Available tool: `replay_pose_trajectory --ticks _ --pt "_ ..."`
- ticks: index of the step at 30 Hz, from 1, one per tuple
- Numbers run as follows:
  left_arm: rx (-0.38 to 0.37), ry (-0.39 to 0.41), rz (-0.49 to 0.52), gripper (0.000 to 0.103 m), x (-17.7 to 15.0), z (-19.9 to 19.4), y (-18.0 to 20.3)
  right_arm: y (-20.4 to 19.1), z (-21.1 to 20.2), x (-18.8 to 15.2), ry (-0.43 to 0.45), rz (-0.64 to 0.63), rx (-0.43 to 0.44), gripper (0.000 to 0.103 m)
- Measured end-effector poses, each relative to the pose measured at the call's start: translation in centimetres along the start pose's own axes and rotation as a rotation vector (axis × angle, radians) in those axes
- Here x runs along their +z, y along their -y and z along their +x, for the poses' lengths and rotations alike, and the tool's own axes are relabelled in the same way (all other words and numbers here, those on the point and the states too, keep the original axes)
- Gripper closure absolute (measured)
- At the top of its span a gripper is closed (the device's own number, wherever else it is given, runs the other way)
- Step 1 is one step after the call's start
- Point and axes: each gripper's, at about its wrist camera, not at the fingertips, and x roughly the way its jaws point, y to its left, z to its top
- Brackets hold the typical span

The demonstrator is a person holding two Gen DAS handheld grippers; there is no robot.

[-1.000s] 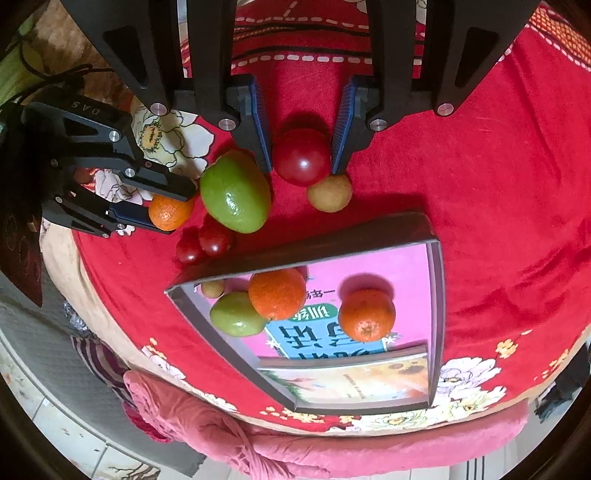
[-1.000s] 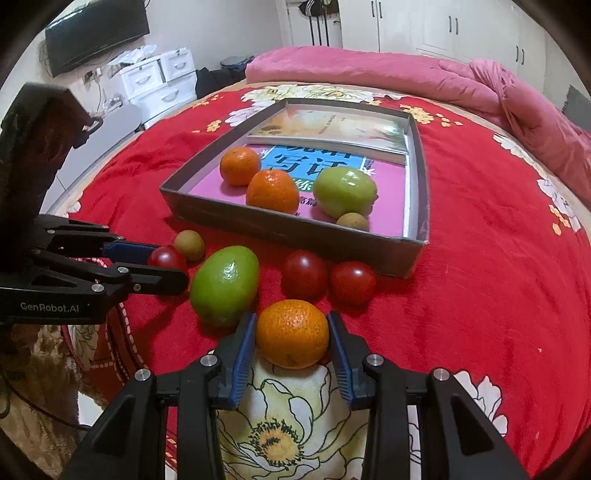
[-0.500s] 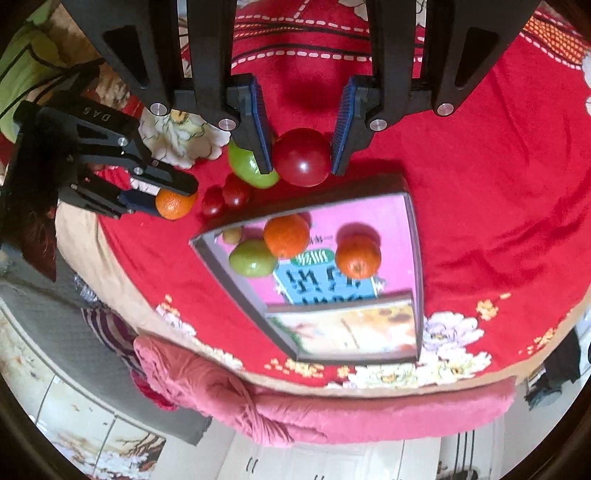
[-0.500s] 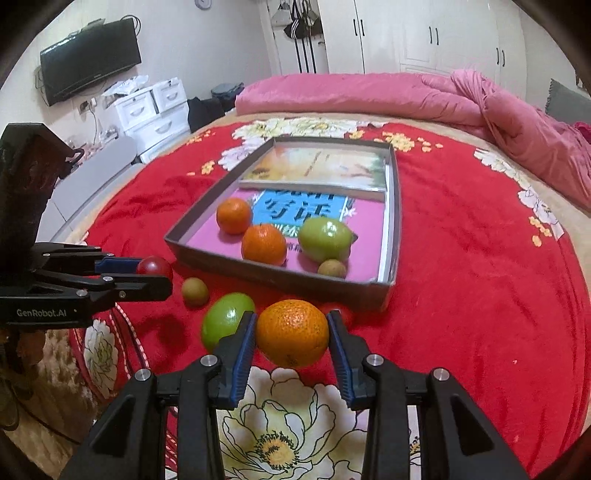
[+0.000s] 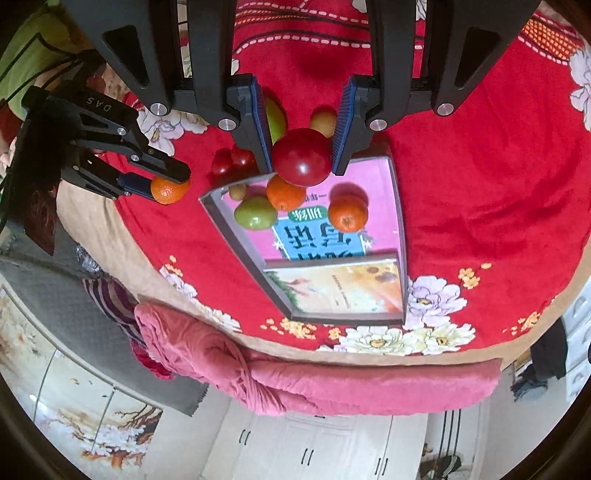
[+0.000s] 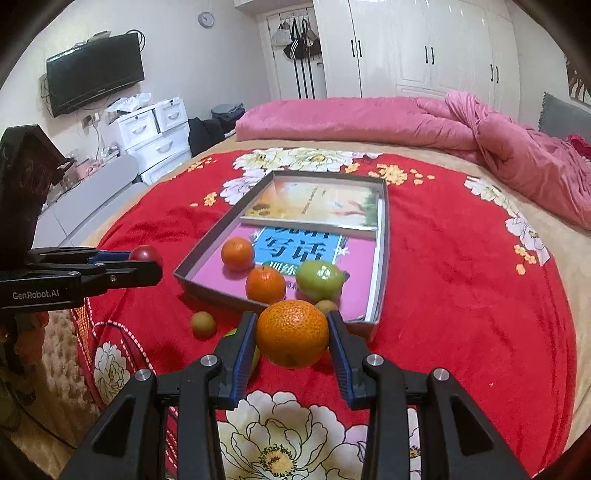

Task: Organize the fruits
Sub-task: 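Lift the tomato with the left gripper while the right gripper lifts the orange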

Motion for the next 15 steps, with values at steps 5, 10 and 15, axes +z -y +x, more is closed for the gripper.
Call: replay_pose_trajectory --ticks 5,10,15 --pt "0.018 0.031 0.004 0.070 0.7 -0.7 0.0 0.1 -0.6 0.7 0.026 -0.008 -0.016 0.064" --pt "0.026 0.065 -0.001 0.070 1.5 -1.6 -0.2 0.3 -1.1 1.4 0.051 -0.003 -0.020 0.064" --pt "0.044 0.091 -0.012 0.070 2.3 -2.1 -0.6 0.6 -1.6 1.8 0.071 0.004 -0.024 0.064"
